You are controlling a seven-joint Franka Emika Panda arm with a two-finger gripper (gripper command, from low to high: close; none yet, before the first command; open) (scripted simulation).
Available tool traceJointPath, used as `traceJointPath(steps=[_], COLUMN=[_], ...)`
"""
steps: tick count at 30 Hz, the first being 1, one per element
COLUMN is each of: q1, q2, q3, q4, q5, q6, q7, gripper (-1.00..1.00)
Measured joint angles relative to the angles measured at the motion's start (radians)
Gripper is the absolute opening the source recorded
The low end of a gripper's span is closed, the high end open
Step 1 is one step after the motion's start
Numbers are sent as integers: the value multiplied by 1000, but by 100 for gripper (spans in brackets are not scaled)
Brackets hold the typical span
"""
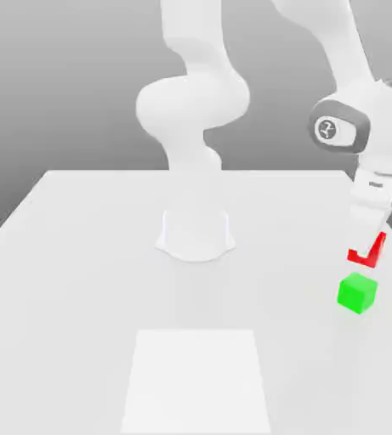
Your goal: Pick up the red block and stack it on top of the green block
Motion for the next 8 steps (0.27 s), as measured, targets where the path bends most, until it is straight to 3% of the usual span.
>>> traceJointPath(steps=[4,8], q1=[3,15], q2=[65,115], q3=[-15,-59], q4=[1,-3], q5=[-44,-170], q6=[64,136], q7=[30,121], gripper=[-100,-100])
